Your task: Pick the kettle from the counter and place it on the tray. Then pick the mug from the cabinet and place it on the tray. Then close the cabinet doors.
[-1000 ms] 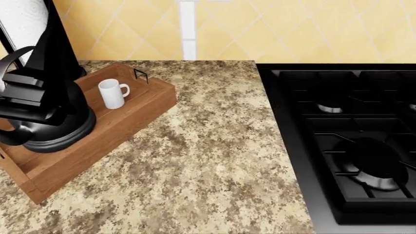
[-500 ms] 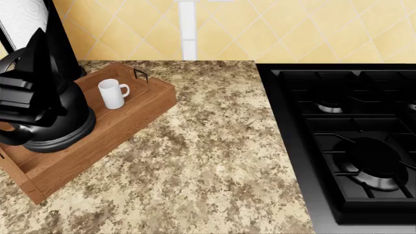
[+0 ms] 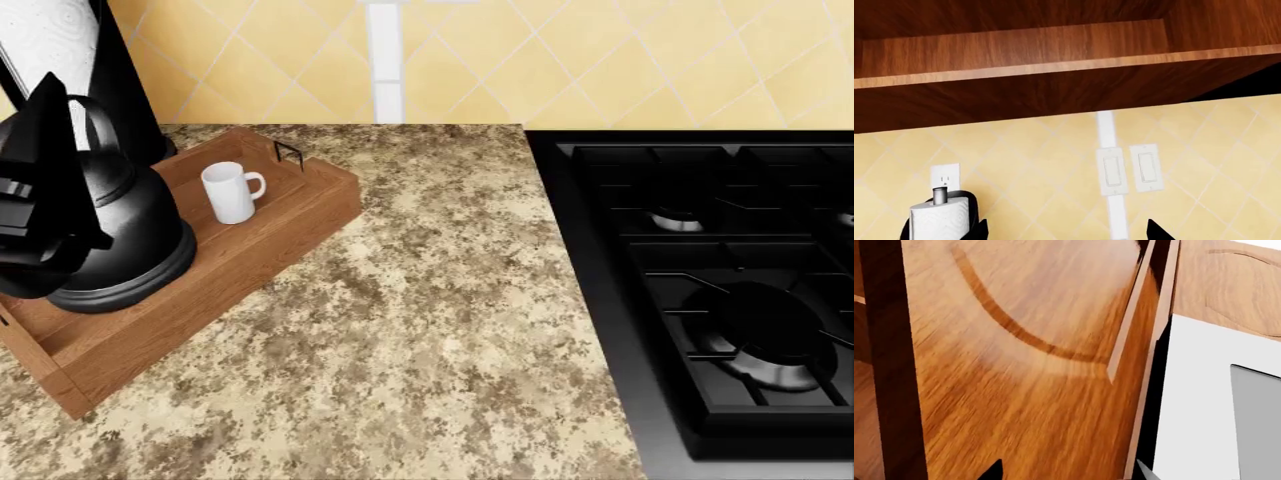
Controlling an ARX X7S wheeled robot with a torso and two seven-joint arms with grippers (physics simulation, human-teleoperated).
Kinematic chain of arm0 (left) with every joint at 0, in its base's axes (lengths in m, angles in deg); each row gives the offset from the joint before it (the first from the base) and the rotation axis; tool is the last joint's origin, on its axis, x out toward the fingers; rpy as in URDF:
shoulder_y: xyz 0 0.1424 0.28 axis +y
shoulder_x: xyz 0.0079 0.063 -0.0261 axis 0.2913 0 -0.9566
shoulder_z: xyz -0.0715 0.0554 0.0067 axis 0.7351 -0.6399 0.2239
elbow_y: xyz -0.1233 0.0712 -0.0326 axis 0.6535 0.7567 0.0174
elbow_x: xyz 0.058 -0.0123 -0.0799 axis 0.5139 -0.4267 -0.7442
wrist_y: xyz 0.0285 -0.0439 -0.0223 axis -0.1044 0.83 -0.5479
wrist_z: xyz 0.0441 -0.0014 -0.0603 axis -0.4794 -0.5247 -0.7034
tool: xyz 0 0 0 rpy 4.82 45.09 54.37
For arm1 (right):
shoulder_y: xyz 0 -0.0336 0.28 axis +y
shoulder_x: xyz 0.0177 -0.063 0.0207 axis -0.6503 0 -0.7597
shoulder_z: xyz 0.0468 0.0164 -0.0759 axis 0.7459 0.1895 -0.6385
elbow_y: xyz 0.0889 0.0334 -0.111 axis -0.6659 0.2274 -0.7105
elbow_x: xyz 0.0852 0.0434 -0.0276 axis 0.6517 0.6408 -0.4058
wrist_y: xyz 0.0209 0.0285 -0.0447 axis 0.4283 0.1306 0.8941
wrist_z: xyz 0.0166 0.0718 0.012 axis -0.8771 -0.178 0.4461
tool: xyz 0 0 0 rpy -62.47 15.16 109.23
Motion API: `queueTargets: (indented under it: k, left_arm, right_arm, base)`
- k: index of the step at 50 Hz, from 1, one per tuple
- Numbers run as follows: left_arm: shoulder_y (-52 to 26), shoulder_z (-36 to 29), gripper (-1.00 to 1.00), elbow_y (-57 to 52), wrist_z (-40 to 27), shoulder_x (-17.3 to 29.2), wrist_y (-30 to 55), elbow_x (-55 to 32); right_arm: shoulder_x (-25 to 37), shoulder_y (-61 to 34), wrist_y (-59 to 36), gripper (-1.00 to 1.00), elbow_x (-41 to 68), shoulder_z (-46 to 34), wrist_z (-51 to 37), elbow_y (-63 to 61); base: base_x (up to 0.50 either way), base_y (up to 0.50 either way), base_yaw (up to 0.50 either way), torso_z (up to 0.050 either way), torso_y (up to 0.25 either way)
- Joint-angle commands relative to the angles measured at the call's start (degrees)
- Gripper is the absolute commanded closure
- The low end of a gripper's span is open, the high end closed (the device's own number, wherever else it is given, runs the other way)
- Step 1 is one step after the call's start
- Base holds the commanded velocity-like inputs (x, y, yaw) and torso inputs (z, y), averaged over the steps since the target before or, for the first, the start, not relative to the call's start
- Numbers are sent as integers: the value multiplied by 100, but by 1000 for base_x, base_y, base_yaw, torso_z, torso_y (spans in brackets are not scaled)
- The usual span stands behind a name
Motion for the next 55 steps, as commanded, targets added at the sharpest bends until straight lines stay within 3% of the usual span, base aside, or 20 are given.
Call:
queueTargets:
  k: [1, 35, 50, 55]
  left_arm:
    - [318, 283, -100, 22, 150, -90, -69, 64]
    - [818, 848, -100, 73, 494, -206, -150, 49]
    - [1330, 1240, -100, 51, 868, -492, -216, 258]
    - [1425, 1290, -100, 83, 995, -582, -263, 340]
  right_arm:
    - [-671, 299, 180, -100, 170, -457, 447, 999]
    - [-2060, 178, 831, -100, -206, -775, 1245, 2876]
    - [-3248, -148, 1725, -100, -367, -813, 2058, 4892]
    - [-3305, -403, 2239, -100, 843, -2180, 1905, 5321]
  base:
    - [0, 3, 5, 0, 0]
    - [3, 3, 4, 0, 0]
    - [2, 4, 5, 0, 0]
    - [0, 4, 7, 0, 0]
